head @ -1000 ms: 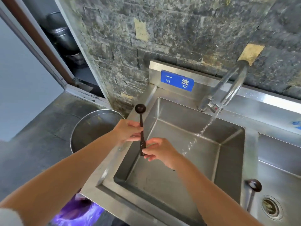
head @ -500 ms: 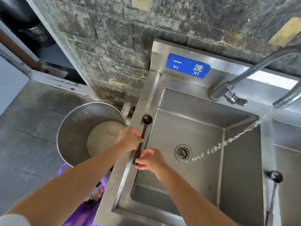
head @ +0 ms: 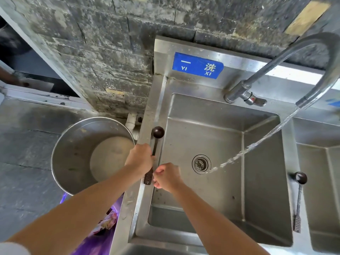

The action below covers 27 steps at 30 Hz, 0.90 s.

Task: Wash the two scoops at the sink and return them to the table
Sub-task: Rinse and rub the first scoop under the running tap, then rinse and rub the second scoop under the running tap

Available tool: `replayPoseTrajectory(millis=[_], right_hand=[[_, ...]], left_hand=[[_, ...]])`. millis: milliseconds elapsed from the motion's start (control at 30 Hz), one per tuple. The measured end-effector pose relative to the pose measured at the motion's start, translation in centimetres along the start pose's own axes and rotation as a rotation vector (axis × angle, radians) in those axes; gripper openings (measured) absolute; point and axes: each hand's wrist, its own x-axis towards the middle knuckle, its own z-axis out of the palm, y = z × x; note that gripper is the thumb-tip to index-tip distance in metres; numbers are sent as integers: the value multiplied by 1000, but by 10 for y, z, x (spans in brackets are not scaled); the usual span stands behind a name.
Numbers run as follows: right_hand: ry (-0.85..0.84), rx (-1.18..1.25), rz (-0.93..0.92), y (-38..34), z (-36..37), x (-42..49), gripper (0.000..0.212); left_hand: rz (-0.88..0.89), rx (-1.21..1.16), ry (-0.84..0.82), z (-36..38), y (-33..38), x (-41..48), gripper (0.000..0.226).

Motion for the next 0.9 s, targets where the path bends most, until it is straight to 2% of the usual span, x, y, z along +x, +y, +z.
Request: replayPoseTrajectory(millis=[100, 200, 267, 367, 467, 533, 600, 767, 900], right_hand=[[-23, 85, 55, 8, -20, -4, 18], [18, 370, 207, 23, -62, -10, 15], [87, 581, 279, 39, -101, -19, 11], [275, 766, 305, 70, -162, -42, 11], [403, 815, 262, 105, -216, -64, 16], [458, 850, 239, 127, -247, -76, 16], [535, 791, 234, 152, -275, -88, 16], [786, 391, 270, 222, -318, -111, 20], [809, 188, 319, 269, -334, -122, 22]], left_hand=[[6, 51, -11, -3, 10, -2, 21], [70, 90, -13, -4, 30, -1, 24], [131, 32, -40, 1, 52, -2, 30], [140, -262, -180, 15, 99, -6, 28], [-22, -709, -392, 32, 152, -12, 13], [-110, -856, -470, 45, 185, -19, 5], [-144, -892, -538, 61, 215, -27, 3], [-234, -824, -589, 116, 273, -48, 13], [-195, -756, -621, 161, 315, -71, 11]])
